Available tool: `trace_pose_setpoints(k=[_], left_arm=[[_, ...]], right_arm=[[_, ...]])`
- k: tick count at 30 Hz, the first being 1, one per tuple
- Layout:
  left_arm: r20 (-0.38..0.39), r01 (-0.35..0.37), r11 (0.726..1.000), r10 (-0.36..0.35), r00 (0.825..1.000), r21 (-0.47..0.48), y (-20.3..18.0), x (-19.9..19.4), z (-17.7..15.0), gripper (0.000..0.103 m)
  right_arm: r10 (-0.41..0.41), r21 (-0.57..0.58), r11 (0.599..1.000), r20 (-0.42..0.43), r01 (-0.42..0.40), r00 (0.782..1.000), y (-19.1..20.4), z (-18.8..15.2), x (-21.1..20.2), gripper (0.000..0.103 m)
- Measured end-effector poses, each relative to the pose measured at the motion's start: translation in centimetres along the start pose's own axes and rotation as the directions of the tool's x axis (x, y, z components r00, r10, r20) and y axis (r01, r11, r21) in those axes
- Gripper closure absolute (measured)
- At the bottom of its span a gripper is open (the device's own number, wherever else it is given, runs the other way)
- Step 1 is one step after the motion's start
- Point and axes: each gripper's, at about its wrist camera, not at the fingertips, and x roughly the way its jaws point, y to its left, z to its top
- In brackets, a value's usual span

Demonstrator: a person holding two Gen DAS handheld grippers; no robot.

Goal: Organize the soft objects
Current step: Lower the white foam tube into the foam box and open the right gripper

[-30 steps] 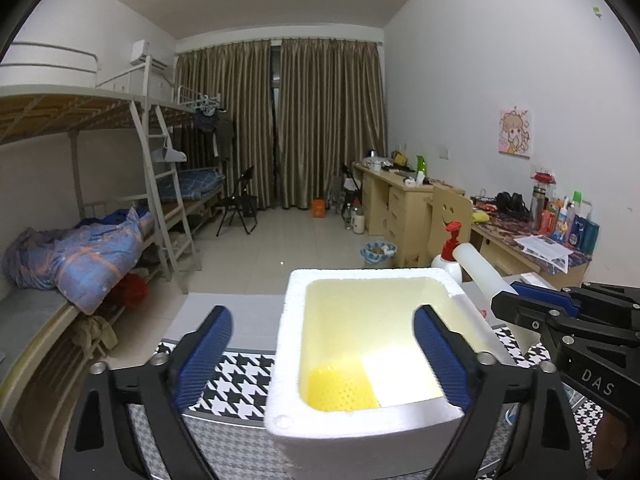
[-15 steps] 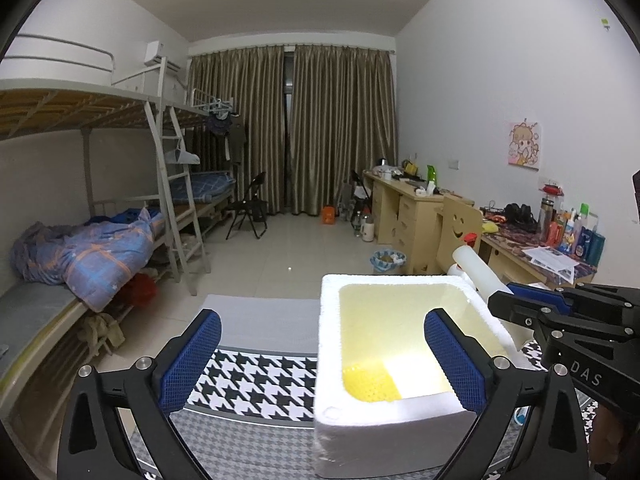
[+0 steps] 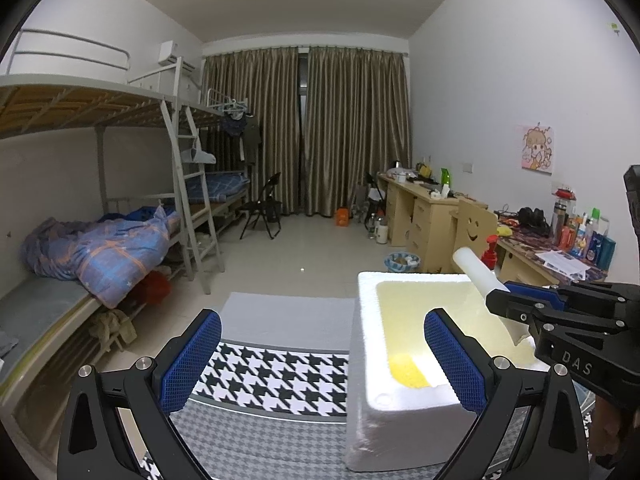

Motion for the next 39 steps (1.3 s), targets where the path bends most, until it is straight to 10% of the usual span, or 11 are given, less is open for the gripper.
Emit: trace_pose_setpoints(k=[18,24,39], left_arm=[[-0.013,-0.040,0.999,0.040,0.999,-0.021,1.4,-0.3,-0.9,0.001],[-0.015,-0.042,0.999,0.042,0.999,-0.026,1.4,-0.4,-1.1,0.001],[-0.014,-0.040,0.999,0.040,0.999,-0.035,1.8,-0.7,-1.5,0.001]], right_arm=[[0.017,0.011,1.000,-0.041,-0.017,0.999,0.4,0.3,1.7,0.078],[0.037,0.005,0.999,-0.020,-0.037,0.999,0.7,0.2,1.1,0.033],[0.021,0.000,1.000,0.012,-0.021,1.000,0.4,-0.1,-0.7,0.023]])
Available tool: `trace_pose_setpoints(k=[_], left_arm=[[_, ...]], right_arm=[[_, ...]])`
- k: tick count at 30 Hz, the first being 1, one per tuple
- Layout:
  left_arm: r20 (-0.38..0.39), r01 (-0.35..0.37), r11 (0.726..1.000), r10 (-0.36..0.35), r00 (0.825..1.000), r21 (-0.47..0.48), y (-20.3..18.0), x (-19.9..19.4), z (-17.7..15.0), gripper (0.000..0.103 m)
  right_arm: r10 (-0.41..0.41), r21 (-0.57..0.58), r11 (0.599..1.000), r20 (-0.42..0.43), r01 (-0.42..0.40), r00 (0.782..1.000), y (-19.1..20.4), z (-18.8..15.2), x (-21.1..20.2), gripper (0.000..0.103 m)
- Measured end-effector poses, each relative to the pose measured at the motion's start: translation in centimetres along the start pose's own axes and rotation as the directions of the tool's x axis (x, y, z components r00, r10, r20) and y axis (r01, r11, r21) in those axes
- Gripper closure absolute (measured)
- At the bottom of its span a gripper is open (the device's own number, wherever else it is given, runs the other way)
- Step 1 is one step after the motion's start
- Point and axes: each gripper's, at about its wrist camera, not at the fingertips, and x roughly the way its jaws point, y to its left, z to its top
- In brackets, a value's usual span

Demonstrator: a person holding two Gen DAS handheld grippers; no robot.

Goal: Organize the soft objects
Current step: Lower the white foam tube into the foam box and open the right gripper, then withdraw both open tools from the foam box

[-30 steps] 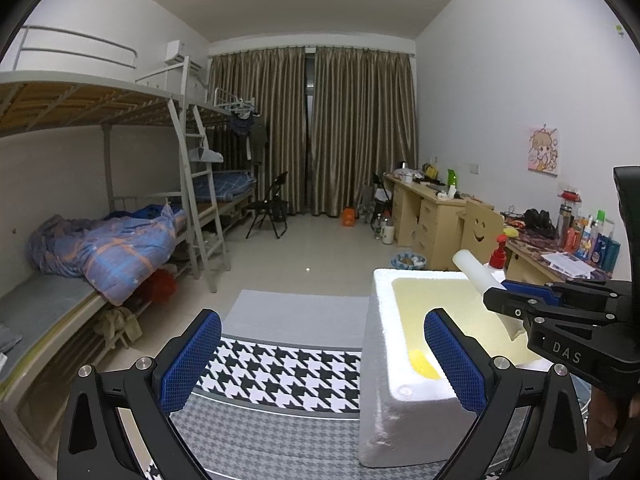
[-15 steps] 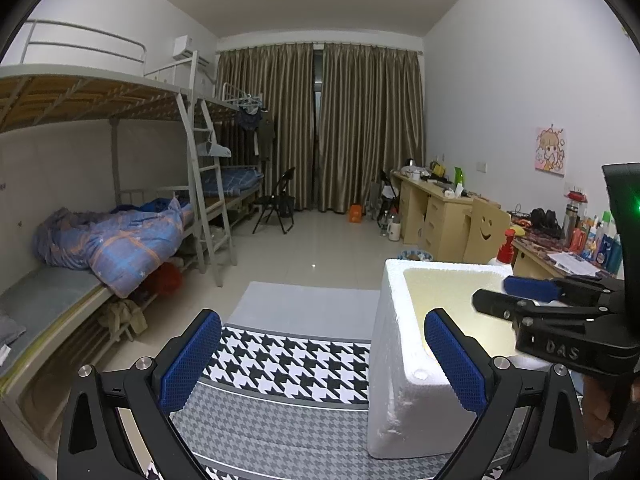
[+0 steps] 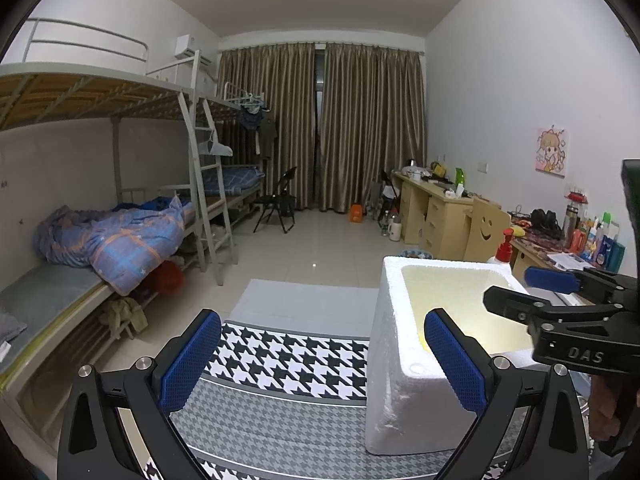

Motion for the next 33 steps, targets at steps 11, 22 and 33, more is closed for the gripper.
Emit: trace_pose_setpoints(k=[11,22,33], left_arm=[[0.019,0.022,1.000,-0.022,1.000,0.014,-1.2,-2.1,-0.2,0.001],[0.044,0.055,0.998,-0.056,0.997,0.032,-3.0,-4.8,-0.3,0.001],[0.065,0.079,0.996,-0.082,0.994,0.051,-4.5,-7.2,-0.4,0.001]], right_arm=[[-0.012,0.000,1.000,0.049,0.012,0.999,-0.4,-0.9,-2.8,0.016],[-0.033,0.002,0.999,0.090,0.033,0.995,-0.4,-2.4,-5.7,0.008],[-0.056,0.004,0.998,0.127,0.056,0.990,-1.1,-3.6,-8.6,0.007]])
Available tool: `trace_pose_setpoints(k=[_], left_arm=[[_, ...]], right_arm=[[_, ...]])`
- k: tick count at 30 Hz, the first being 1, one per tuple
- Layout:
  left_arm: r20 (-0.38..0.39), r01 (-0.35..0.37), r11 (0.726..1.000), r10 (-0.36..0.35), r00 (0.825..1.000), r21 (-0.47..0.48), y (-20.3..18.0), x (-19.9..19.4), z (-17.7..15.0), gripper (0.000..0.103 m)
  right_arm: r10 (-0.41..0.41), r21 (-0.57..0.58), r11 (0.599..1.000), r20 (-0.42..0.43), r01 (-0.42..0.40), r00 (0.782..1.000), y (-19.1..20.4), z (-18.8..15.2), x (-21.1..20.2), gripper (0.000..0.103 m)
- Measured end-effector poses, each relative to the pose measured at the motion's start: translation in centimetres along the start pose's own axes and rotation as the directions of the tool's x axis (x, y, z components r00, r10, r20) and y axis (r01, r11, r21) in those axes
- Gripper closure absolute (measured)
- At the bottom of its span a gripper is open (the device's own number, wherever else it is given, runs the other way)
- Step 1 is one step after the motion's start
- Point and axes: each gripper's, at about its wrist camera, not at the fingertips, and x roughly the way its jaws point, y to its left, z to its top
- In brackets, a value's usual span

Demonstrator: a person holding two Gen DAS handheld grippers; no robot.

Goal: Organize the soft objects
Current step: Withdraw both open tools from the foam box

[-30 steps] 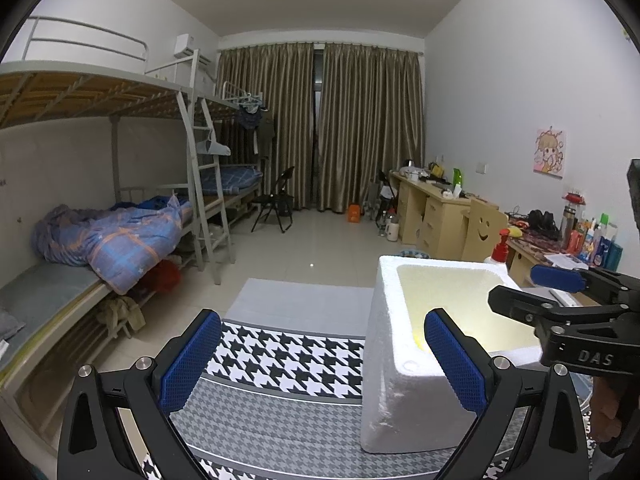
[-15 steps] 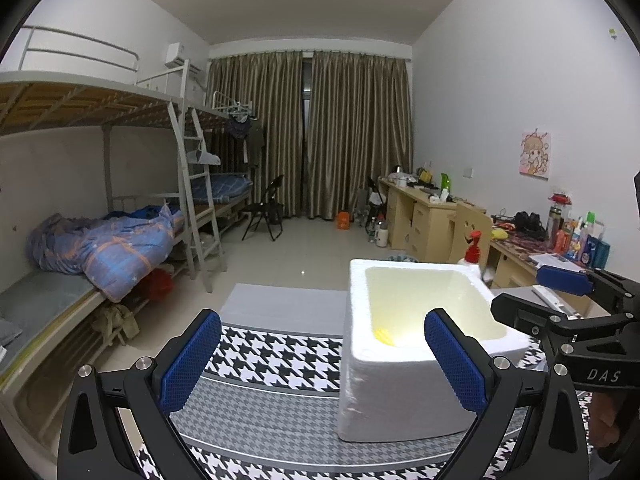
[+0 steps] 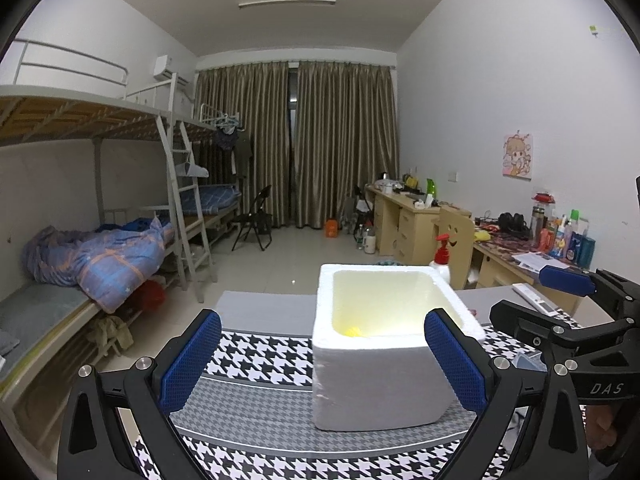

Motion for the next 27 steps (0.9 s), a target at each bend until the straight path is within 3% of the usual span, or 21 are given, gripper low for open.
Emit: trace_pose_setpoints(k=[27], left_arm=[[0.001,0.104,0.993,-0.105,0.995,0.054,-4.6,-2.0,-0.9,0.001]], right_arm=[[-0.116,0.044,0.992,0.034,0.115,0.993,-3.0,-2.6,-5.1,0.007]])
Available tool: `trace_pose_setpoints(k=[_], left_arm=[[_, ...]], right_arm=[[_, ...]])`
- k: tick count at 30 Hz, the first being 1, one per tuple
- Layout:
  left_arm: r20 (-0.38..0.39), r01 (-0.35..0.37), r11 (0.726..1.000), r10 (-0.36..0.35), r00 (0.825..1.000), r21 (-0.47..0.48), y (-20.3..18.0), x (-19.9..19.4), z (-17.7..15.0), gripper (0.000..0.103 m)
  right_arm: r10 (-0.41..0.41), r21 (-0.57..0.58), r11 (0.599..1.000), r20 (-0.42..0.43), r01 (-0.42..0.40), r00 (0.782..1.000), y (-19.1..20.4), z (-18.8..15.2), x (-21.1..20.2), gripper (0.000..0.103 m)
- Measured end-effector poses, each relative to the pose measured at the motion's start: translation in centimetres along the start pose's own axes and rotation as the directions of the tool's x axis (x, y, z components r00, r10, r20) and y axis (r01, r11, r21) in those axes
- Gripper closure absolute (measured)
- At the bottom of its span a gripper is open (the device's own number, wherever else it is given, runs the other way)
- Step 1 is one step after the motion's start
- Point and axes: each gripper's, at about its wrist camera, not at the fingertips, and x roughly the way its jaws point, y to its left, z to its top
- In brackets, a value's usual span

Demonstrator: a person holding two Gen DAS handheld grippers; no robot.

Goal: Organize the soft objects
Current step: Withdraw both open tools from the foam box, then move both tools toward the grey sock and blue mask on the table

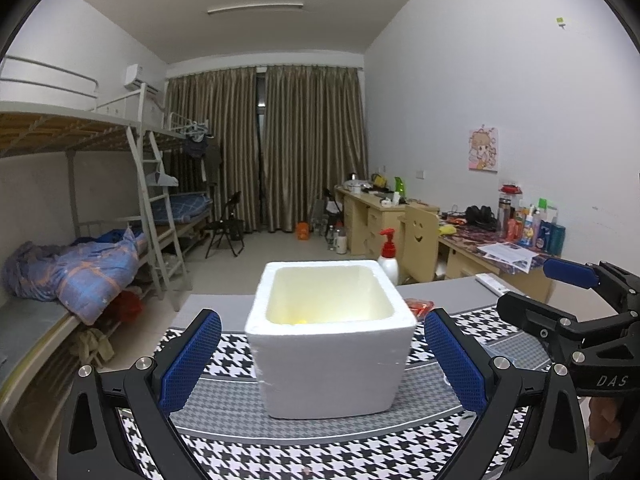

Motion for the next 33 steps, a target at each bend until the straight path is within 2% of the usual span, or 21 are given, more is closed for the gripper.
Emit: trace_pose_setpoints(k=[20,33], left_arm=[[-0.046,0.152,0.988,-0.151,0.987,0.021,-4.7,0.6,-1.0,0.001],[-0.098,0.212,0.977,-0.208,0.973,0.037,-7.4,1.7,-2.2,0.001]], right_arm=[[-0.104,0.063,0.992,-0.015,0.105,0.994,-4.3,-1.7,-2.1,0.007],[-0.169,0.109,0.979,-0.038,0.172,0.985,-7.0,-3.2,-2.5,0.007]])
